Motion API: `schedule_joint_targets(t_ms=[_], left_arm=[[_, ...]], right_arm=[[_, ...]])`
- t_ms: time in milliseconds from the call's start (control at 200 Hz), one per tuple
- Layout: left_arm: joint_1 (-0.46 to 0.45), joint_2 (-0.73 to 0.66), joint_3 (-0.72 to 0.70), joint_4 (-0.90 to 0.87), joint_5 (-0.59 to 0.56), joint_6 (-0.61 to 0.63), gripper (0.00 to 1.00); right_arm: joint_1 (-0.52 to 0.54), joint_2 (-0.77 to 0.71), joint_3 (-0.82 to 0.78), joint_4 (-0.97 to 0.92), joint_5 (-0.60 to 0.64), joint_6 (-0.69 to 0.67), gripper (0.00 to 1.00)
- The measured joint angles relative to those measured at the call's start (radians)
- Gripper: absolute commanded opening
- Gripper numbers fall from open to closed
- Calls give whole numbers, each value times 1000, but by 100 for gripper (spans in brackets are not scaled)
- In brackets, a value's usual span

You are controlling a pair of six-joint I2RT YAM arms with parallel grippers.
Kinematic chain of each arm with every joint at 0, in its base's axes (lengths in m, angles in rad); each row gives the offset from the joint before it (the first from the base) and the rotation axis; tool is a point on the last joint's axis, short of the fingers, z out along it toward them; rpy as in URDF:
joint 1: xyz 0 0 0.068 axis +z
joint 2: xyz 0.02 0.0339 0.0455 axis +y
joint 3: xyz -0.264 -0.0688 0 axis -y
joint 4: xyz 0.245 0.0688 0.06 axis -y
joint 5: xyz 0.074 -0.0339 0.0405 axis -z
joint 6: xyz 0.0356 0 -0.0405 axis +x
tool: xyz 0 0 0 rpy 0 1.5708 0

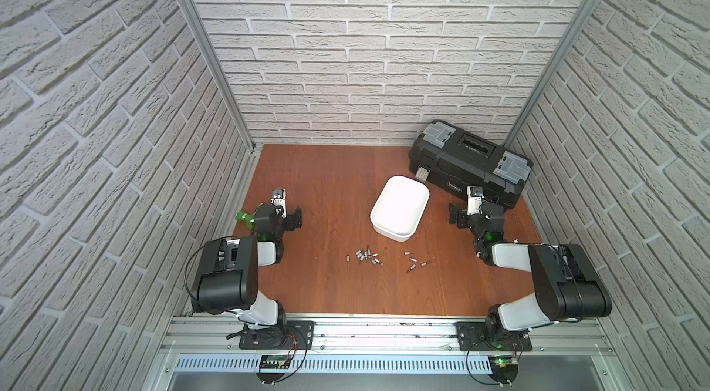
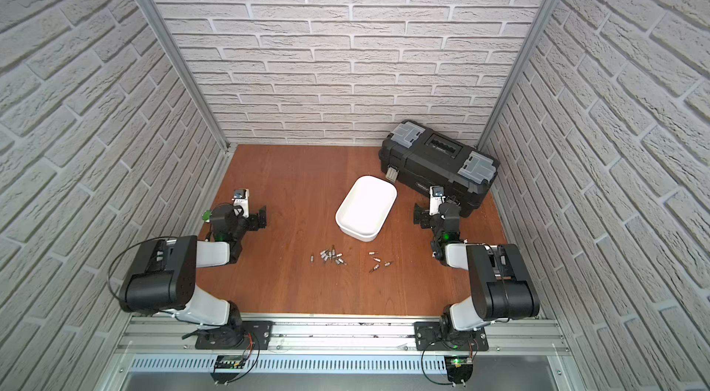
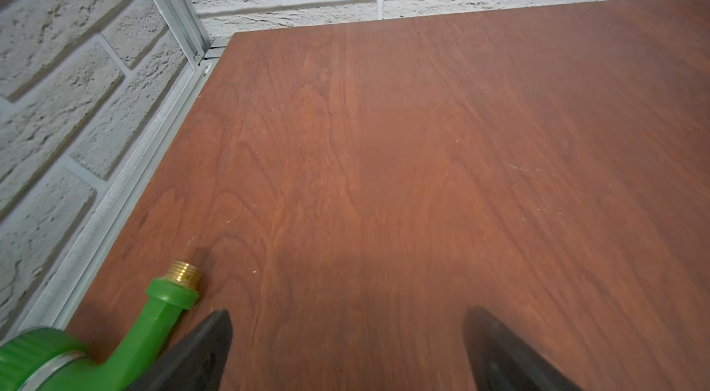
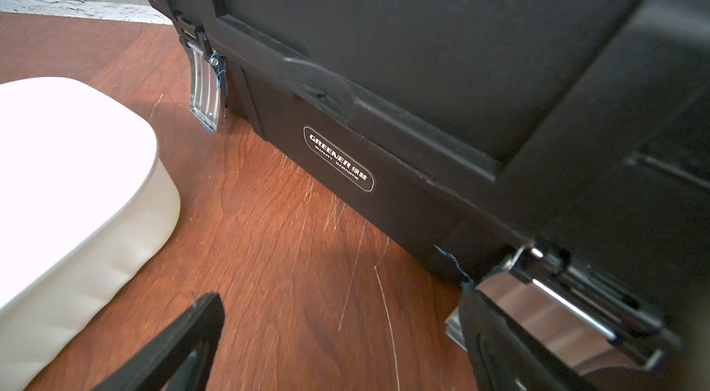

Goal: Put the bit on the desktop into the storage box
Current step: Pick up the screwdriver bit from the center of the board.

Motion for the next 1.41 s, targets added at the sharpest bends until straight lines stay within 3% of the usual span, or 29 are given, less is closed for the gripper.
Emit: schedule_joint_targets(t_ms=[695, 850, 1020, 1200, 1405], left_arm=[[0, -30, 4, -48, -6, -2, 99], [-10, -224, 84, -280, -18, -32, 98], [-111, -425, 177, -456, -65, -90, 99], [-280, -486, 255, -674, -137, -134, 99], [-421, -488, 296, -861, -190, -180, 99]], right_arm=[[0, -3, 1, -6, 10, 3, 100], [0, -107, 112, -282, 25, 16, 95], [1, -287, 248, -536, 22, 59, 95], [6, -409, 329, -829, -32, 147, 95], [57, -424, 462, -1170, -133, 263, 89]])
